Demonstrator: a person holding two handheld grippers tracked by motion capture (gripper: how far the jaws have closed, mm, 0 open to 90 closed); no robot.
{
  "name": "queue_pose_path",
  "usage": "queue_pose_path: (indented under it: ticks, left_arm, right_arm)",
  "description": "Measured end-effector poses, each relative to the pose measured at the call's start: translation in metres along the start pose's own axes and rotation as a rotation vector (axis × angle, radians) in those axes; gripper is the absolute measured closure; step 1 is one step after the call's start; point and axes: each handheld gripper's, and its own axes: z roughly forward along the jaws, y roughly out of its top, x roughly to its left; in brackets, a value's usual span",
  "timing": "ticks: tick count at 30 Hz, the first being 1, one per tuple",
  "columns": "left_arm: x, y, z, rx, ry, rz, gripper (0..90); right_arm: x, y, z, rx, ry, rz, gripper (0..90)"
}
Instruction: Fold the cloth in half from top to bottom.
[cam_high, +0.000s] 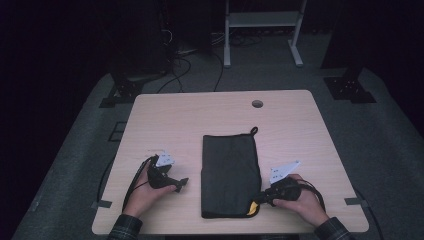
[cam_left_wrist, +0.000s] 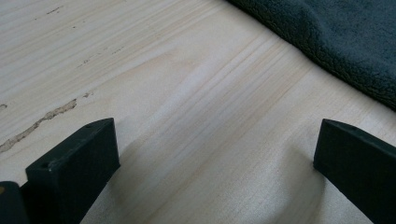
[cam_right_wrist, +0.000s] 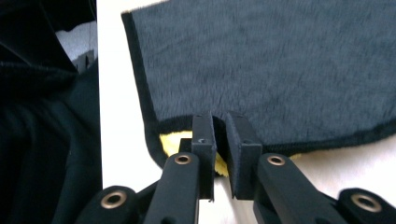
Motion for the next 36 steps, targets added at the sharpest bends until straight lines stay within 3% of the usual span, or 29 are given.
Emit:
queue_pose_path:
  ticks: [11, 14, 20, 23, 30, 34, 36]
  left_arm:
    - [0.000, 0.000, 0.000, 0.000, 0.000, 0.000, 0.0]
    - [0.000, 0.000, 0.000, 0.000, -0.001, -0.003, 0.0]
    - [0.000, 0.000, 0.000, 0.000, 0.000, -0.001, 0.0]
    - [0.000, 0.000, 0.000, -0.001, 0.000, -0.001, 0.0]
    - [0.000, 0.000, 0.000, 0.001, -0.002, 0.003, 0.0]
    - [-0.001, 0.000, 0.000, -0.001, -0.004, 0.003, 0.0]
    - [-0.001, 0.000, -0.001, 0.000, 0.000, 0.000, 0.7]
  right_arm:
    - [0.006, -0.018, -0.013, 0.081, -0.016, -0.046, 75.6]
    - [0.008, -0.021, -0.019, 0.035, -0.021, -0.024, 72.2]
    - [0.011, -0.009, -0.024, -0.058, -0.030, -0.032, 72.4]
    - [0.010, -0.003, -0.019, -0.068, -0.048, -0.030, 73.3]
    - [0.012, -0.001, 0.004, 0.007, -0.039, -0.065, 71.3]
    - [0.017, -0.005, 0.008, 0.056, -0.025, -0.082, 71.9]
    - [0.017, -0.006, 0.006, 0.048, -0.022, -0.084, 71.1]
